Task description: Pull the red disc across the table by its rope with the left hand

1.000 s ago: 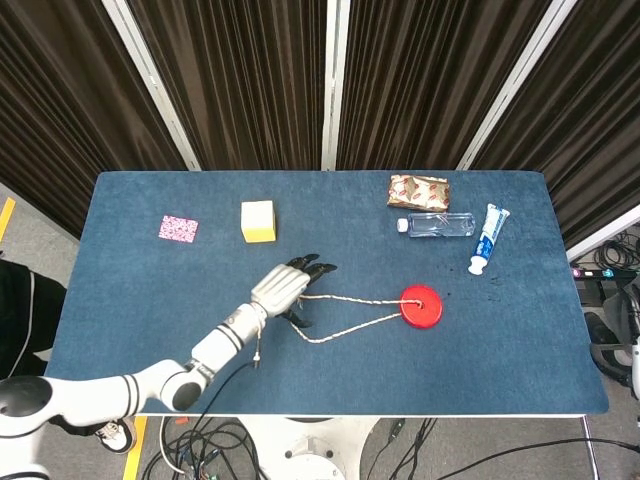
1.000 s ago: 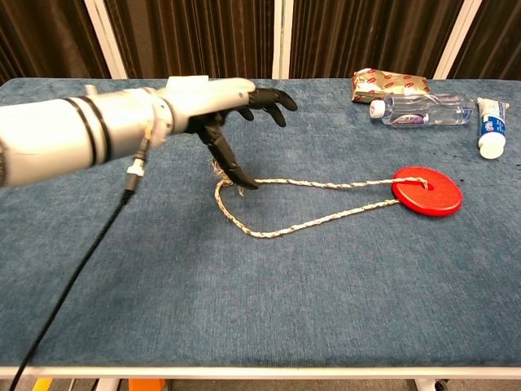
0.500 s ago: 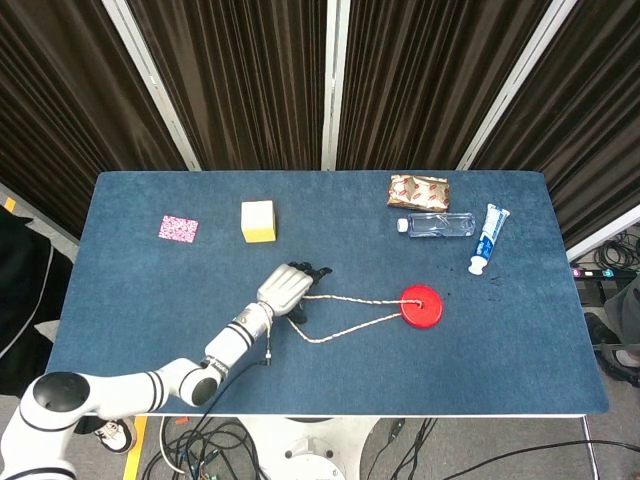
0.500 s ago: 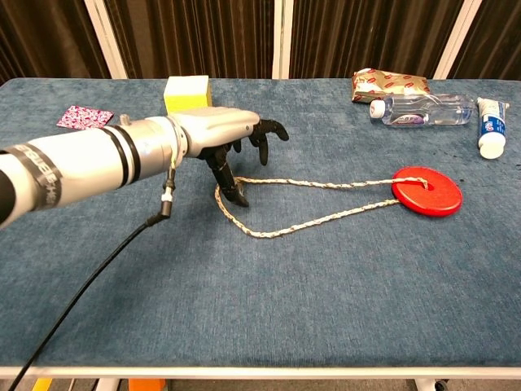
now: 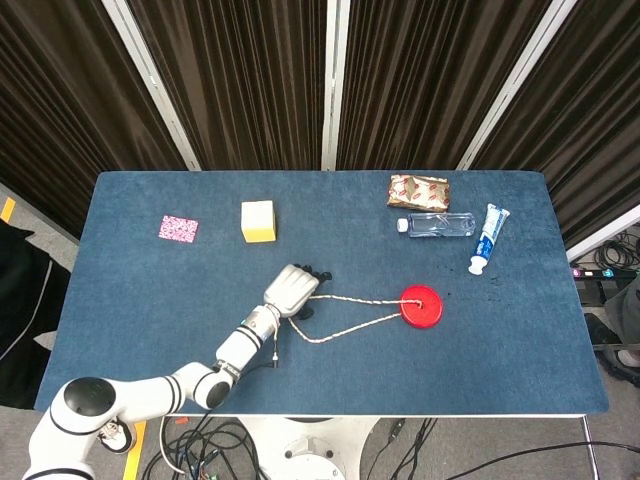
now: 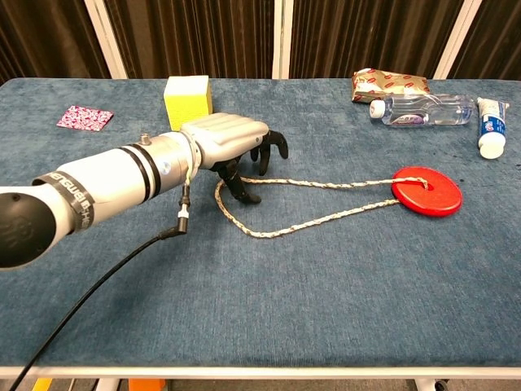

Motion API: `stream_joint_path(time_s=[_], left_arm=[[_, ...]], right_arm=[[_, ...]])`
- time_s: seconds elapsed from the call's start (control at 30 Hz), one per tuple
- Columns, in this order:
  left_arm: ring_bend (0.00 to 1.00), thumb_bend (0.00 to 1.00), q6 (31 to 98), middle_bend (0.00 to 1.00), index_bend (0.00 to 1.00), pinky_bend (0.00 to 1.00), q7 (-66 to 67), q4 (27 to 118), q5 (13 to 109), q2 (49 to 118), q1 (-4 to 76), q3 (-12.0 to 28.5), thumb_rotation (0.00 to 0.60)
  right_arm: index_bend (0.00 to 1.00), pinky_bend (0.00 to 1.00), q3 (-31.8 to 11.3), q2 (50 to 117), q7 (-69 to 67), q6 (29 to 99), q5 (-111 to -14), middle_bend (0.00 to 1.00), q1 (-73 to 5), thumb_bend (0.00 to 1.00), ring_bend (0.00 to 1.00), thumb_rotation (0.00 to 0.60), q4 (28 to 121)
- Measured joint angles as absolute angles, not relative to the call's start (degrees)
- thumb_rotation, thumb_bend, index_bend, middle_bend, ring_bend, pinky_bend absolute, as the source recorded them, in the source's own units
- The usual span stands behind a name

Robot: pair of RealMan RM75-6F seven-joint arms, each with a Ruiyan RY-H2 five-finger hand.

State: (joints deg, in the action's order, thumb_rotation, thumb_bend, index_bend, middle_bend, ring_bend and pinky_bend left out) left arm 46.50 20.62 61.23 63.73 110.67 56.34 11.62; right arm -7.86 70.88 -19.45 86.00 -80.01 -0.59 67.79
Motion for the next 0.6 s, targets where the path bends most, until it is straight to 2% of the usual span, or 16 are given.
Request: stream_joint_path(time_s=[0.2, 0.47, 0.6], left_arm=[[0.54, 0.32, 46.4, 0.61, 0.4, 0.65, 20.4, 59.3, 64.9, 111.8, 56.2, 10.8, 0.6], [0.67, 0.36, 46.8, 0.76, 0.53, 0.75, 20.4, 58.8, 66.4, 112.2, 55.7, 10.0, 0.6], [0.73, 0.38, 48.1, 0.83, 0.63, 0.8, 19.6, 58.2, 67.5, 112.5, 55.1, 9.8, 0.6]], right_arm=[[0.0, 0.0, -7.9, 70.8, -19.4, 85.7, -79.9, 0.0, -0.6, 0.19, 0.0, 0.6, 67.8], [0.0, 0.0, -7.9, 70.8, -19.2, 85.4, -79.9, 0.0, -0.6, 0.2, 0.0, 0.6, 68.0], [0.0, 0.0, -7.9, 70.7, -19.0, 85.2, -79.8, 0.0, -0.6, 0.2, 0.0, 0.6, 68.2]])
